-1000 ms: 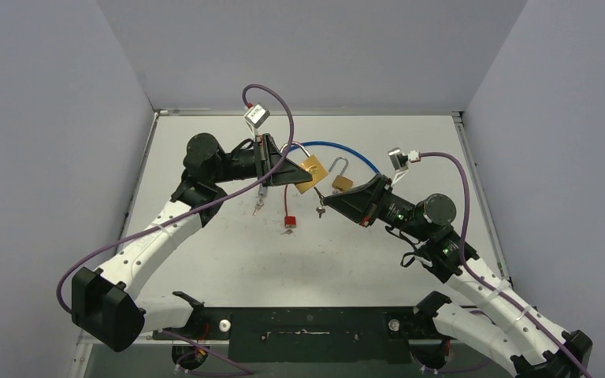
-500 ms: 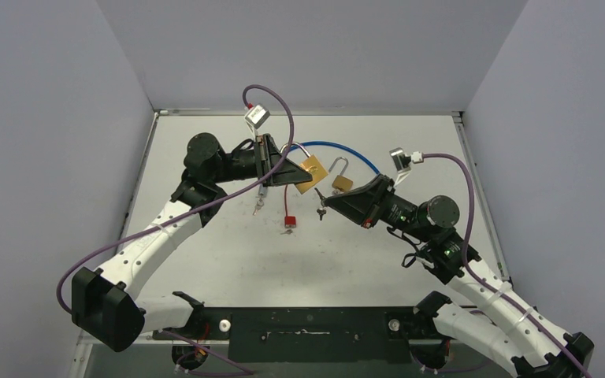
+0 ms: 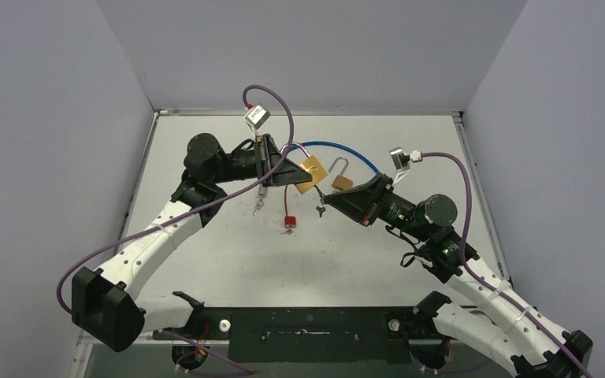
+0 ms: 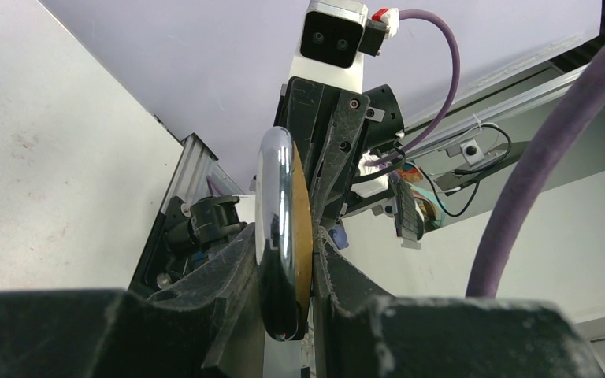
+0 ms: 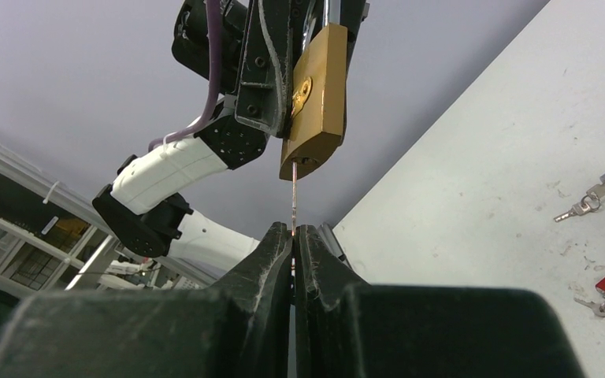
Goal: Unlock with the key
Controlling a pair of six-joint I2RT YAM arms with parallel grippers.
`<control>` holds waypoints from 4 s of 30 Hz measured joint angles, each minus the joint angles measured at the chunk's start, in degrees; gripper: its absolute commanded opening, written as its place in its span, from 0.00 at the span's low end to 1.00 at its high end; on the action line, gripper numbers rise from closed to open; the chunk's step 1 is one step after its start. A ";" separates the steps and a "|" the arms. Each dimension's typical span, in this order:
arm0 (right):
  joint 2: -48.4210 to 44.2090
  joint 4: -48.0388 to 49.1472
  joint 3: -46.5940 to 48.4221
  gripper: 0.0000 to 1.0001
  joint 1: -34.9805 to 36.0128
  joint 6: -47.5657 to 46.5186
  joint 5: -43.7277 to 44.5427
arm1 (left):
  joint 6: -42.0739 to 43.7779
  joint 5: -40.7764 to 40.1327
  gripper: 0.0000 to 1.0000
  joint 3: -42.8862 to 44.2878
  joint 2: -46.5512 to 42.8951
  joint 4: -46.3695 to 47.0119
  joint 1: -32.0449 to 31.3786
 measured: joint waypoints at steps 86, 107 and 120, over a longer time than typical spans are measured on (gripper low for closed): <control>8.48 1.75 5.46 0.00 -5.46 6.23 -8.04 | 2.64 -1.20 0.00 -1.95 -0.52 5.70 -0.31; 13.94 20.48 1.53 0.00 -5.95 26.10 -7.39 | 11.93 -5.73 0.00 -1.55 -2.40 7.91 -1.40; 17.00 36.24 -6.62 0.32 -4.46 52.78 -0.09 | 26.25 -5.79 0.00 -1.38 -2.19 12.09 -3.06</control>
